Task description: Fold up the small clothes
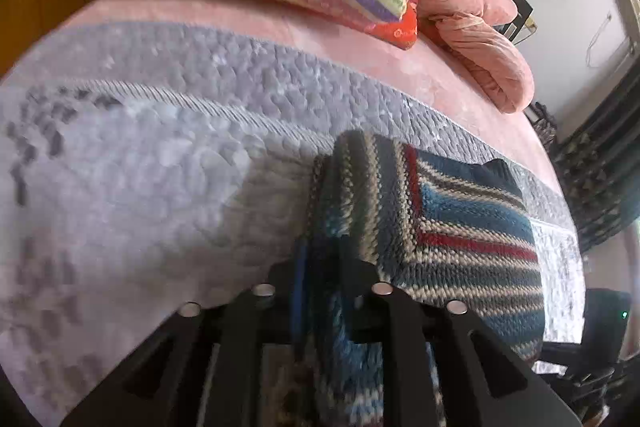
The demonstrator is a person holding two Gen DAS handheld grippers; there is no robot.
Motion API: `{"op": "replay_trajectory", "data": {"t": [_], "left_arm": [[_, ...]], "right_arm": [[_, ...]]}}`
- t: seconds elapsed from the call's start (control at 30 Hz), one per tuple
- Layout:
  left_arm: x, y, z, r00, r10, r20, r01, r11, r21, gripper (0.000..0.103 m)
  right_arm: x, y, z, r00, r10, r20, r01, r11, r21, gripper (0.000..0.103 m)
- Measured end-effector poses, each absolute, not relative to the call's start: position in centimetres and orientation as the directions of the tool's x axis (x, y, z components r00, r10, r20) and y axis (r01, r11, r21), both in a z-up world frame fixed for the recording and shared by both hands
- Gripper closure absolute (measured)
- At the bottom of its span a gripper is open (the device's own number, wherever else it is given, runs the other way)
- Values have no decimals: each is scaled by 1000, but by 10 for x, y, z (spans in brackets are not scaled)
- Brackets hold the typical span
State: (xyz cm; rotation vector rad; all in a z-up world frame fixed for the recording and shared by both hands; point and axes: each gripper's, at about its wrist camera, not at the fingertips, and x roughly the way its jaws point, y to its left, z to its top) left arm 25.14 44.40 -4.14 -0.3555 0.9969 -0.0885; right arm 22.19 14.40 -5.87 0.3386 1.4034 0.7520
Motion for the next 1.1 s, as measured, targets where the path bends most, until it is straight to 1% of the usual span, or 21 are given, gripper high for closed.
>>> {"op": "replay_trajectory", "data": {"t": [0.03, 0.13, 0.17, 0.23, 0.33, 0.47, 0.5, 0.63, 0.7, 0.93, 1.1], "left_arm": [[248, 442, -36, 546, -232, -805, -84, 941, -329, 82], [230, 436, -21, 539, -264, -800, -51, 937, -345, 76], [223, 433, -19, 528, -274, -804, -42, 937, -347, 70], [208, 424, -17, 504, -285, -815, -27, 938, -345, 69], [189, 419, -22, 494, -325, -806, -16, 924, -382, 62], [171, 409, -31, 467, -323, -823, 16, 934, -357, 63], [169, 408, -33, 467, -317, -825, 18, 937, -349, 63], [155, 407, -21, 516, -352, -781, 59, 924, -378, 62], [155, 405, -21, 510, -340, -790, 64, 931, -360, 62], [156, 392, -60, 412, -305, -859, 70, 950, -303, 63], [158, 391, -74, 400, -305, -864, 81, 951, -299, 62]], "right_arm": [[221, 142, -56, -9, 654, -756, -271, 726, 632, 36], [217, 137, -50, -4, 659, -752, -270, 724, 635, 36], [215, 136, -47, -2, 660, -751, -273, 722, 635, 36], [209, 132, -45, -6, 663, -749, -280, 718, 638, 36], [200, 132, -43, -12, 656, -754, -292, 719, 631, 36], [192, 138, -49, -27, 633, -773, -295, 734, 612, 39], [191, 139, -51, -25, 617, -787, -300, 746, 594, 41], [187, 148, -54, -4, 561, -828, -327, 781, 531, 46], [185, 150, -53, 8, 551, -834, -329, 789, 519, 49], [181, 172, -49, 37, 508, -861, -364, 809, 462, 50], [182, 183, -54, 37, 503, -864, -362, 812, 457, 50]]}}
